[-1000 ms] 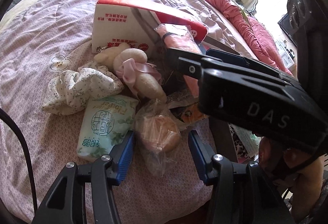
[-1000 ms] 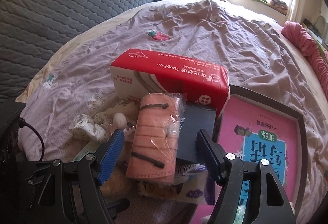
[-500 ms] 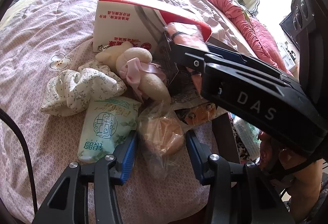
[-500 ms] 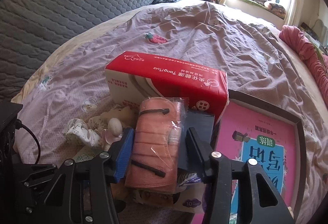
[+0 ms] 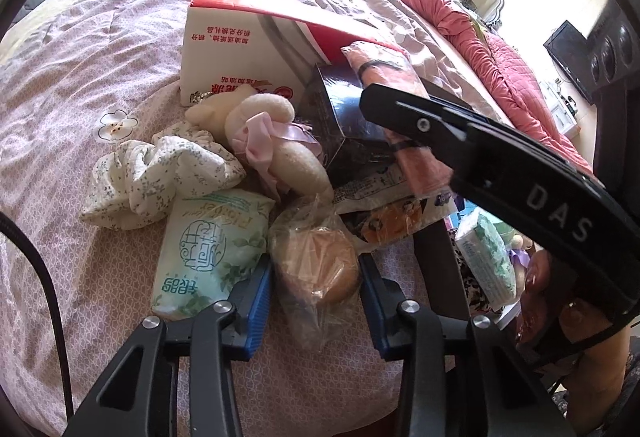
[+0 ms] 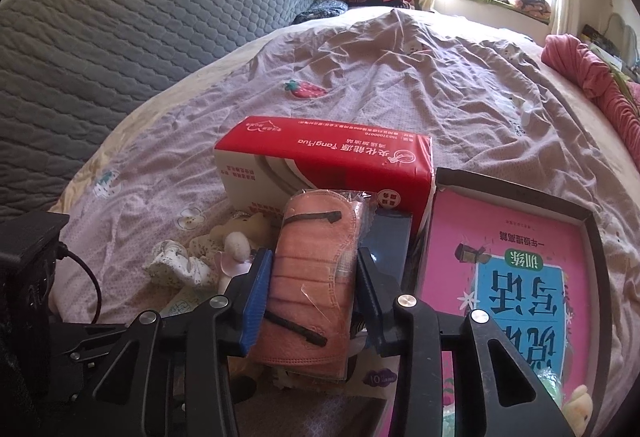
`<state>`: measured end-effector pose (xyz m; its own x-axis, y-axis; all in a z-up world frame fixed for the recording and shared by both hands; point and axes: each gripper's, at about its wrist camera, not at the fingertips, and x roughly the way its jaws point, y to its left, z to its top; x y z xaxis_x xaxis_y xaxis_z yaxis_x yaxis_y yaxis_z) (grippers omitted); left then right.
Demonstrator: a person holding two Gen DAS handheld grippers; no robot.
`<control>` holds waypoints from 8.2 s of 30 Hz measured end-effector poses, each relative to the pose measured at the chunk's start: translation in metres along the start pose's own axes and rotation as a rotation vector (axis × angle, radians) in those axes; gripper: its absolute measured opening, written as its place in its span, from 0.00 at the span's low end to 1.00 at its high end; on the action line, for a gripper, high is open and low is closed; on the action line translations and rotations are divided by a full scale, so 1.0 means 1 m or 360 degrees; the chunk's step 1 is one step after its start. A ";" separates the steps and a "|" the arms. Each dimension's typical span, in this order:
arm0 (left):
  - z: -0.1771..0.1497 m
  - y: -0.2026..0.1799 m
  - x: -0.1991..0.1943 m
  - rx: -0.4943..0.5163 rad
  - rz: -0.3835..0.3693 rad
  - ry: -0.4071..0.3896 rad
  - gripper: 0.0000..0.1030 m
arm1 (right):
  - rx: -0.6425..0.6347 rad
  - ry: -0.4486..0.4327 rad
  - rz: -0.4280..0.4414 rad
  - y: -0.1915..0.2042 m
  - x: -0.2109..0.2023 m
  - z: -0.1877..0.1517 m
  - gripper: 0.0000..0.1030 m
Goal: Organize soft objects
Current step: 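Carry the beige ball in the left tool while the right tool carries the pink towel over the tray, then open the left tool to drop the beige ball while the right tool releases the pink towel into the tray, then withdraw both open tools from the tray back toward the pile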
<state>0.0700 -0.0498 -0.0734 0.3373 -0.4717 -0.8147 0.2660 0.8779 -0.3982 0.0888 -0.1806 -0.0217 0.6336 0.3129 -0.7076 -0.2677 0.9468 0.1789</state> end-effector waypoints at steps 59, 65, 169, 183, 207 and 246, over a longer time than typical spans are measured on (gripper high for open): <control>-0.003 -0.119 -0.057 0.0383 -0.0001 -0.0191 0.40 | 0.0429 -0.0445 -0.0121 -0.110 -0.157 -0.038 0.41; 0.001 -0.144 -0.047 0.0451 -0.0014 -0.0176 0.40 | 0.0502 -0.0481 -0.0155 -0.131 -0.168 -0.046 0.41; 0.042 -0.160 0.092 0.0301 0.0092 0.0217 0.42 | 0.0732 -0.0039 -0.0256 -0.198 -0.092 -0.104 0.52; 0.042 -0.166 0.082 0.0357 0.0117 0.0177 0.56 | 0.0843 -0.0173 -0.0266 -0.211 -0.109 -0.104 0.57; 0.032 -0.185 0.040 0.0424 0.0011 0.0089 0.69 | 0.0866 -0.0237 -0.0377 -0.216 -0.119 -0.108 0.72; 0.013 -0.129 -0.069 0.0381 0.0100 -0.0142 0.75 | 0.0493 -0.0451 -0.0365 -0.119 -0.165 -0.059 0.74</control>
<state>0.0244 -0.1311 0.0399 0.4354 -0.4313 -0.7902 0.4443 0.8664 -0.2281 -0.0269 -0.3499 0.0334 0.8356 0.0608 -0.5460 0.1040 0.9583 0.2660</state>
